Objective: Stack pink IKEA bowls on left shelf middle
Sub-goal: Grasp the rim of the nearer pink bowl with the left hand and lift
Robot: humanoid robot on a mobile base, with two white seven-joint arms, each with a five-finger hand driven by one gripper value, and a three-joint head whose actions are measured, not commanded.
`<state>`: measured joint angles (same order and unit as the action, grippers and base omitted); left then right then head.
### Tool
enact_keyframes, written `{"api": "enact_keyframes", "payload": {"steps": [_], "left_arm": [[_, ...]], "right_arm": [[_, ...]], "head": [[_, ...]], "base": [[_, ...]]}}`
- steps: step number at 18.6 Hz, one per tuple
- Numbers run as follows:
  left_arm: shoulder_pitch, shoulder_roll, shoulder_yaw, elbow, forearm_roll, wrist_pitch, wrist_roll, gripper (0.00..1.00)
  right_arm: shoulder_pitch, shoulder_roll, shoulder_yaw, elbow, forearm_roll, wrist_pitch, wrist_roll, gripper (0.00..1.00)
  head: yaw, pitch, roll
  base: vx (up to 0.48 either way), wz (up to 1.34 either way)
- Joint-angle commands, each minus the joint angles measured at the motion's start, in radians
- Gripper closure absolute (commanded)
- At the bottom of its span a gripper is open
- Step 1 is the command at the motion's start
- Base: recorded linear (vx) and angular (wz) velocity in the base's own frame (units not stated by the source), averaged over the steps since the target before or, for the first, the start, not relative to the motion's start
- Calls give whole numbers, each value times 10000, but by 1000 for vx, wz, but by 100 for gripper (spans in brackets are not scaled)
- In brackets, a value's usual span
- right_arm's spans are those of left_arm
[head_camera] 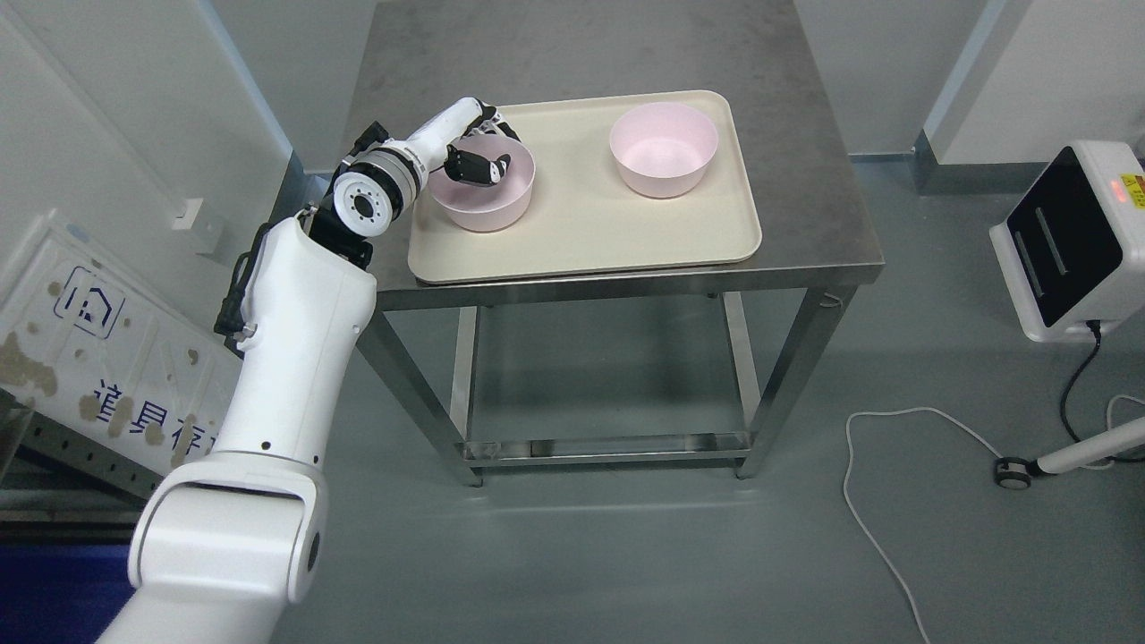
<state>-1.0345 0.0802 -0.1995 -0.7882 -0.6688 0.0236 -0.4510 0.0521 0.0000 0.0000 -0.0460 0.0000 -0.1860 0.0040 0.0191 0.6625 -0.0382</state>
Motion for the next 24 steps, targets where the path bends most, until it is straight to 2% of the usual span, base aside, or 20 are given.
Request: {"api": "enact_keyframes", "payload": {"steps": [1,9,16,18,21,24], "left_arm": [[-10,-172,169,166,-61,-174,0,98],[-55,-525,995,44,-16,-297,122,100],[-1803,-627,999,-463,62,-113,-536,99],[-1927,-627,-313,-402,488,-83,-568,99],[-1927,-627,-2829,-402,2036,422,-339,99],[-2004,-627,-5116,-371,3538,516,945,98]], "right_arm": [[0,-175,-92,0,77,4,6,0],[0,-175,-108,0,77,4,-9,0],[0,-175,-108,0,77,4,-9,0],[0,-175,-108,0,77,4,-9,0],[0,-175,-92,0,77,4,-9,0],[0,-175,-108,0,77,4,-9,0]], "head": [[0,0,0],[0,0,0],[0,0,0],[0,0,0],[0,0,0],[0,0,0]], "base": [[0,0],[0,0],[0,0],[0,0],[0,0],[0,0]]}}
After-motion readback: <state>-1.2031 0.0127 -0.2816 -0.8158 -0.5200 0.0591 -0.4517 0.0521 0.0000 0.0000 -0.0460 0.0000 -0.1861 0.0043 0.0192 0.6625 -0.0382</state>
